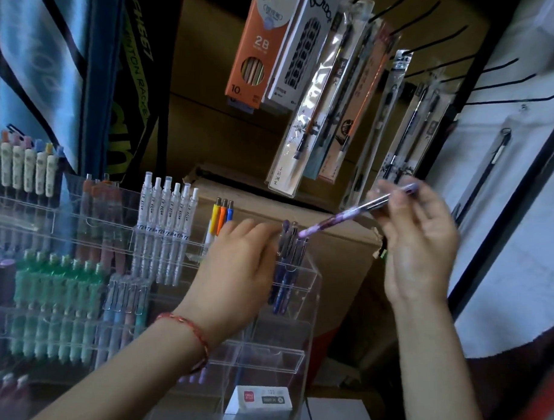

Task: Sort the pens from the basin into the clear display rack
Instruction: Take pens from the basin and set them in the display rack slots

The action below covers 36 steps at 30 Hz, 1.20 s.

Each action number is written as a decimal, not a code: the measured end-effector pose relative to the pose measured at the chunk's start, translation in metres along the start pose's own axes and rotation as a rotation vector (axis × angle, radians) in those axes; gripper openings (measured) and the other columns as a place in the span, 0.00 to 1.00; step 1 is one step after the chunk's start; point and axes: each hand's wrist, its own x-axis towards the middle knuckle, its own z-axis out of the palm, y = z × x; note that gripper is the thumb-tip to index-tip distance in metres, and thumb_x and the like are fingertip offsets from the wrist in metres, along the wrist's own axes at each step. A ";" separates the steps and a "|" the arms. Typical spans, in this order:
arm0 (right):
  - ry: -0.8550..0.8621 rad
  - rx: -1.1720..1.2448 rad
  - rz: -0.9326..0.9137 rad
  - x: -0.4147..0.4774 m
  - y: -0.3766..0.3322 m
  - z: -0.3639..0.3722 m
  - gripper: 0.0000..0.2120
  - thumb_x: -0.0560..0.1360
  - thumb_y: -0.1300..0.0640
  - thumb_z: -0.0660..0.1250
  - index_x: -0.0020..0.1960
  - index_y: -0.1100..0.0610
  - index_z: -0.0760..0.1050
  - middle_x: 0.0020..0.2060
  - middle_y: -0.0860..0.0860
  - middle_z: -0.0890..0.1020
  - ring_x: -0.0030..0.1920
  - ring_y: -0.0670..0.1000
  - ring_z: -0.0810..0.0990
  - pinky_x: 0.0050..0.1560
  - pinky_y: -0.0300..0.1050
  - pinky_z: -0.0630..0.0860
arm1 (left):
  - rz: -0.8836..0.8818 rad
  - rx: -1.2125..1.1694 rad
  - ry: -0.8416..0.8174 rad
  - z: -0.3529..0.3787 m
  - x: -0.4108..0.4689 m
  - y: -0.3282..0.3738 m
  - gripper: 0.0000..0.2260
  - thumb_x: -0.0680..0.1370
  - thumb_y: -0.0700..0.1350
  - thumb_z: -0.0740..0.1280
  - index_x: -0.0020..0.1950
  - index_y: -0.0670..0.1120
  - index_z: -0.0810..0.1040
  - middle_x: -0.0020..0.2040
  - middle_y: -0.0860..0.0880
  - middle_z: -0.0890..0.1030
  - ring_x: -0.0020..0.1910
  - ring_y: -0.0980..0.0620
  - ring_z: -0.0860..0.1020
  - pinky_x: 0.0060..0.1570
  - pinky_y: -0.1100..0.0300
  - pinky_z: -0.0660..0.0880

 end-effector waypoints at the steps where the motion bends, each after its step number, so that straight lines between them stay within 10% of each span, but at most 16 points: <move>1: 0.012 -0.084 -0.109 0.007 0.001 -0.005 0.10 0.76 0.67 0.61 0.56 0.57 0.72 0.49 0.53 0.82 0.50 0.49 0.83 0.52 0.43 0.80 | 0.120 0.138 0.049 0.003 0.005 -0.003 0.17 0.79 0.45 0.53 0.63 0.44 0.74 0.57 0.48 0.78 0.58 0.48 0.73 0.59 0.55 0.71; 7: -0.257 -0.463 -0.067 0.004 0.048 -0.008 0.14 0.75 0.66 0.65 0.51 0.47 0.73 0.48 0.49 0.82 0.51 0.48 0.82 0.56 0.45 0.78 | 0.098 0.347 -0.159 0.020 0.024 -0.009 0.23 0.81 0.45 0.50 0.76 0.48 0.48 0.77 0.50 0.52 0.75 0.53 0.45 0.73 0.58 0.37; 36: -0.492 -0.347 0.223 0.031 0.055 -0.007 0.10 0.74 0.65 0.67 0.53 0.54 0.74 0.44 0.54 0.83 0.43 0.51 0.84 0.46 0.49 0.82 | 0.094 0.465 -0.220 0.027 0.027 -0.016 0.25 0.81 0.46 0.52 0.76 0.50 0.47 0.74 0.52 0.59 0.74 0.52 0.53 0.73 0.54 0.40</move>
